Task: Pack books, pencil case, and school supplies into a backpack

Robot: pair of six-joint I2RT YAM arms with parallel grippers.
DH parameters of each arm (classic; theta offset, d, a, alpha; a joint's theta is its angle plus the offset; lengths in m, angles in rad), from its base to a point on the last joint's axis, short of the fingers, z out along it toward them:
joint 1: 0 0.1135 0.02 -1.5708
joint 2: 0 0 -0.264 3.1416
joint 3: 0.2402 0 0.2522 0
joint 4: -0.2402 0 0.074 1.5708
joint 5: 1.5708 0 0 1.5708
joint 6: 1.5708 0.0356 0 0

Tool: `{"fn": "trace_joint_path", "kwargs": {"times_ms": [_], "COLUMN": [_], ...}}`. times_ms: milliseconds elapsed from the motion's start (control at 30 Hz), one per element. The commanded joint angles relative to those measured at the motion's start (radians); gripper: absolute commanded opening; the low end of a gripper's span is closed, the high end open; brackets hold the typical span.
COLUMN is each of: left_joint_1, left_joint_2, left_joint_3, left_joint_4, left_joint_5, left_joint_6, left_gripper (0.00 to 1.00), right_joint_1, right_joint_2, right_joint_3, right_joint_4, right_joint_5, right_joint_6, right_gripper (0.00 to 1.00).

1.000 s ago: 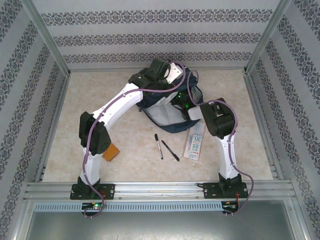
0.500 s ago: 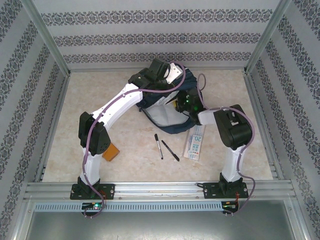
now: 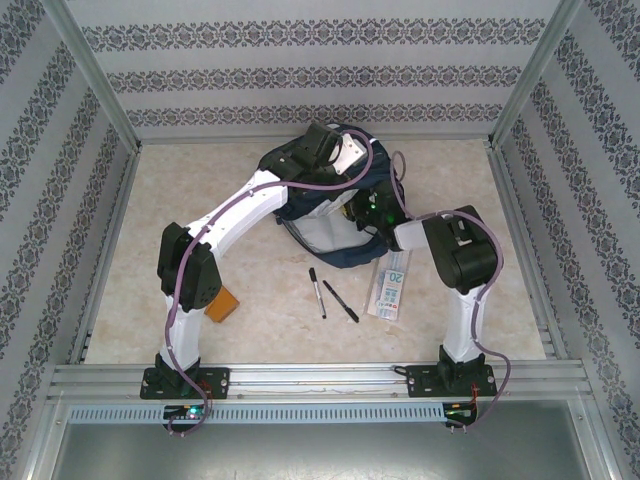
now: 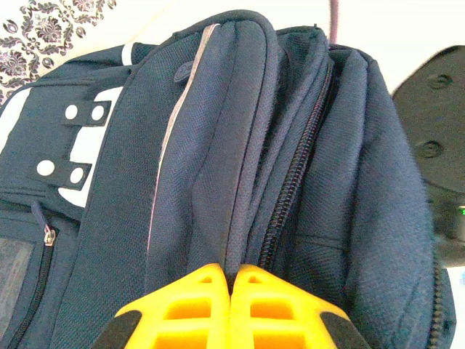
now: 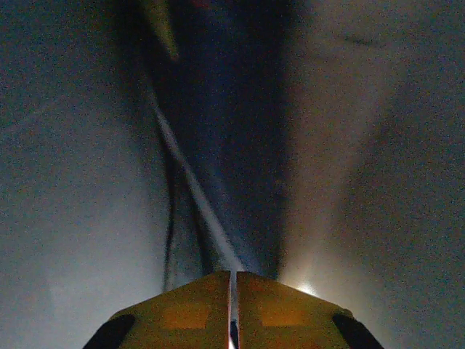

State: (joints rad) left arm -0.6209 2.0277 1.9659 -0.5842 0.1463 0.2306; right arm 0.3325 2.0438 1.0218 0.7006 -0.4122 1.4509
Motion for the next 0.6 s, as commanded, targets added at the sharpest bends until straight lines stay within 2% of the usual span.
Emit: {"fn": "trace_joint_path", "kwargs": {"times_ms": [0, 200, 367, 467, 567], "left_joint_1": [-0.004, -0.003, 0.009, 0.013, 0.013], "left_joint_2": [-0.047, -0.047, -0.059, -0.070, -0.079], "left_joint_3": [0.041, 0.022, -0.039, -0.086, -0.128], "left_joint_4": [0.068, 0.063, 0.097, 0.123, 0.153], "left_joint_5": [0.018, 0.000, -0.009, -0.013, -0.003], "left_joint_6": [0.007, 0.011, 0.011, 0.019, 0.018], "left_gripper": [0.00, 0.00, 0.00, 0.00, 0.00], "right_joint_1": [0.014, 0.008, -0.001, -0.005, -0.024], "right_joint_2": [0.043, 0.006, -0.179, -0.316, -0.436], "right_joint_3": [0.090, 0.059, -0.135, -0.276, -0.395], "right_joint_4": [0.048, 0.048, -0.078, -0.184, -0.242], "right_joint_5": [-0.034, -0.074, -0.128, -0.118, -0.113], "right_joint_6": [-0.058, -0.088, -0.203, -0.299, -0.356], "right_gripper": [0.11, 0.23, 0.34, 0.48, 0.51]}}
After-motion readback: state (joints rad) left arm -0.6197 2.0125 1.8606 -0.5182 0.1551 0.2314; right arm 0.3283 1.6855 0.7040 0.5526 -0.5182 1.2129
